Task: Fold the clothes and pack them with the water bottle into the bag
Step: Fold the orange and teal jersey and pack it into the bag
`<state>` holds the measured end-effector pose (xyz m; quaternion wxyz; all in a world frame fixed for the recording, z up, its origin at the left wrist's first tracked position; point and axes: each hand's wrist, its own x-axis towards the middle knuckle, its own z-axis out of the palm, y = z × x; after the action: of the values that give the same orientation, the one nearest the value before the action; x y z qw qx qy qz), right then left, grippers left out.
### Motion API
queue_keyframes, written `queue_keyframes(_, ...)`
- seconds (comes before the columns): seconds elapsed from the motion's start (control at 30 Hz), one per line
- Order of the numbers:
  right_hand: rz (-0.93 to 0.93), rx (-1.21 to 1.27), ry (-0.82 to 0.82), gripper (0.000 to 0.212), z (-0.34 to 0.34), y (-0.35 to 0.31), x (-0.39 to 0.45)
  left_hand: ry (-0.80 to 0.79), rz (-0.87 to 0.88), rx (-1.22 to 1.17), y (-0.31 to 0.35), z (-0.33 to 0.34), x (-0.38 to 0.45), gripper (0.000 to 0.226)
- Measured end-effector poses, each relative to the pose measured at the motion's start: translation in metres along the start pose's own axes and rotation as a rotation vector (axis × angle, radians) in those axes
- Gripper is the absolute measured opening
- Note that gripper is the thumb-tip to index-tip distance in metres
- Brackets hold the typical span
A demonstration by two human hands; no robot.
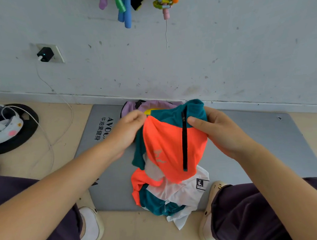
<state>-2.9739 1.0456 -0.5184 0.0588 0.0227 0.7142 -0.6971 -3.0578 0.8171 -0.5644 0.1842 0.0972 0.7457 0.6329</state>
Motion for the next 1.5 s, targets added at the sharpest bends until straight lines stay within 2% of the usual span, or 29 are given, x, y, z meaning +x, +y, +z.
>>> queue_keyframes(0.13, 0.085, -0.062, -0.005, 0.029, 0.000, 0.004, 0.001, 0.027, 0.024, -0.185, 0.020, -0.013, 0.001, 0.037)
queue_keyframes(0.23, 0.214, -0.215, -0.007, 0.048, 0.003, 0.008, 0.000, -0.002, 0.085, -0.206, 0.035, -0.019, -0.002, 0.031)
queue_keyframes(0.3, 0.239, -0.372, -0.066, 0.059, 0.006, 0.009, -0.002, -0.085, 0.122, -0.209, 0.043, -0.020, -0.008, 0.024)
queue_keyframes(0.4, 0.222, -0.458, -0.149, 0.045, 0.014, 0.008, -0.001, -0.269, 0.202, -0.182, 0.050, -0.019, -0.020, 0.012)
queue_keyframes(0.47, 0.231, -0.401, -0.174, 0.043, 0.021, 0.007, -0.002, -0.364, 0.250, -0.114, 0.052, -0.018, -0.026, 0.011)
queue_keyframes(0.63, 0.231, -0.131, -0.138, 0.064, 0.029, 0.015, -0.001, -0.495, 0.273, 0.055, 0.055, -0.016, -0.035, 0.011)
queue_keyframes(0.73, 0.242, 0.063, -0.136, 0.054, 0.030, 0.012, 0.000, -0.528, 0.248, 0.090, 0.054, -0.016, -0.036, 0.010)
queue_keyframes(0.83, 0.338, 0.105, -0.232, 0.044, 0.033, 0.009, -0.004, -0.573, 0.239, 0.156, 0.052, -0.017, -0.036, 0.011)
queue_keyframes(0.9, 0.433, 0.086, -0.249, 0.049, 0.035, 0.010, -0.005, -0.565, 0.228, 0.206, 0.051, -0.018, -0.035, 0.010)
queue_keyframes(0.97, 0.447, 0.136, -0.211, 0.049, 0.035, 0.012, -0.004, -0.523, 0.225, 0.254, 0.048, -0.020, -0.033, 0.010)
queue_keyframes(1.07, 0.307, 0.358, -0.108, 0.039, 0.028, 0.009, -0.001, -0.404, 0.243, 0.352, 0.044, -0.025, -0.028, 0.011)
queue_keyframes(1.13, 0.205, 0.420, -0.051, 0.036, 0.019, 0.005, 0.000, -0.343, 0.231, 0.396, 0.041, -0.027, -0.025, 0.009)
queue_keyframes(1.2, 0.132, 0.373, -0.040, 0.036, 0.013, 0.002, 0.000, -0.331, 0.162, 0.381, 0.038, -0.029, -0.022, 0.007)
queue_keyframes(1.27, 0.097, 0.314, -0.038, 0.037, 0.010, 0.001, -0.002, -0.332, 0.114, 0.352, 0.034, -0.029, -0.021, 0.015)
queue_keyframes(1.37, 0.067, 0.236, -0.055, 0.036, 0.012, -0.001, -0.005, -0.301, 0.149, 0.354, 0.030, -0.023, -0.022, 0.034)
queue_keyframes(1.5, 0.031, 0.040, -0.069, 0.039, 0.016, 0.000, -0.007, -0.339, 0.170, 0.441, 0.024, -0.003, -0.028, 0.039)
